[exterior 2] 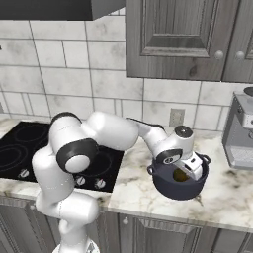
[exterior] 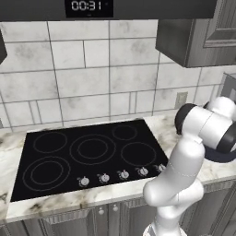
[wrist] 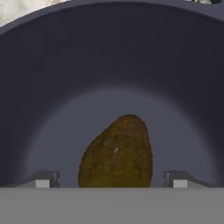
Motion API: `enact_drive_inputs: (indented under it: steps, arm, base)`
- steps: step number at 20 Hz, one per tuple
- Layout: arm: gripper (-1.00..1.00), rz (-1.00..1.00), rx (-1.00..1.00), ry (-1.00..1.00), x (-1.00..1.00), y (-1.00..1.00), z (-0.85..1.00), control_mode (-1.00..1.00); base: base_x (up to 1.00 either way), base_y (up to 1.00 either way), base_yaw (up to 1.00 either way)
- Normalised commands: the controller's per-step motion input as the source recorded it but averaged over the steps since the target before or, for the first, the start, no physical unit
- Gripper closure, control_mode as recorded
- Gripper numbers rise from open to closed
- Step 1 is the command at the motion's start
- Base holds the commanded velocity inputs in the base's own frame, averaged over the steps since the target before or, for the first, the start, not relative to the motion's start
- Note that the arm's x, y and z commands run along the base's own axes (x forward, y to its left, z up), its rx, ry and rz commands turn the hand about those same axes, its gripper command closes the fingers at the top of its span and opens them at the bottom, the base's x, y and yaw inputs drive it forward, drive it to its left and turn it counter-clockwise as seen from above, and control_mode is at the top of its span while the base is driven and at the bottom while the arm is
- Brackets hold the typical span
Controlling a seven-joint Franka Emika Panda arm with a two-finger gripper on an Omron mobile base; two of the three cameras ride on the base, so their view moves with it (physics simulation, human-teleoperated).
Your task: Turn on the sink faucet. Then move the avocado from the counter to the sink. Turn off the sink. Move the vegetable from the sink to the pot next to the stove. Finally move the pot to the rear left burner.
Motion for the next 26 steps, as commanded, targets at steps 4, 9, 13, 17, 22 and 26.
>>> enact_drive_inputs:
  steps: [4, 9, 13, 17, 22, 26]
  arm:
    - [-1.0, 0.0, 0.0, 0.04, 0.0, 0.44, 0.22, -1.0]
    - [-1.0, -0.02, 0.0, 0.0, -0.08, 0.16, 0.3, -1.0]
    - [-1.0, -0.06, 0.0, 0.0, -0.35, -0.21, 0.17, -1.0]
    - [-1.0, -0.07, 0.0, 0.0, -0.42, -0.32, 0.0, -1.0]
    - [-1.0, -0.07, 0.0, 0.0, -0.37, -0.21, 0.07, -1.0]
    - [-1.0, -0.06, 0.0, 0.01, -0.08, -0.02, 0.01, -1.0]
  base:
    - [0.0, 0.0, 0.0]
    - [0.0, 0.0, 0.0]
    - [0.0, 0.0, 0.0]
    - [0.0, 0.0, 0.0]
    - [0.0, 0.0, 0.0]
    - [0.0, 0.0, 0.0]
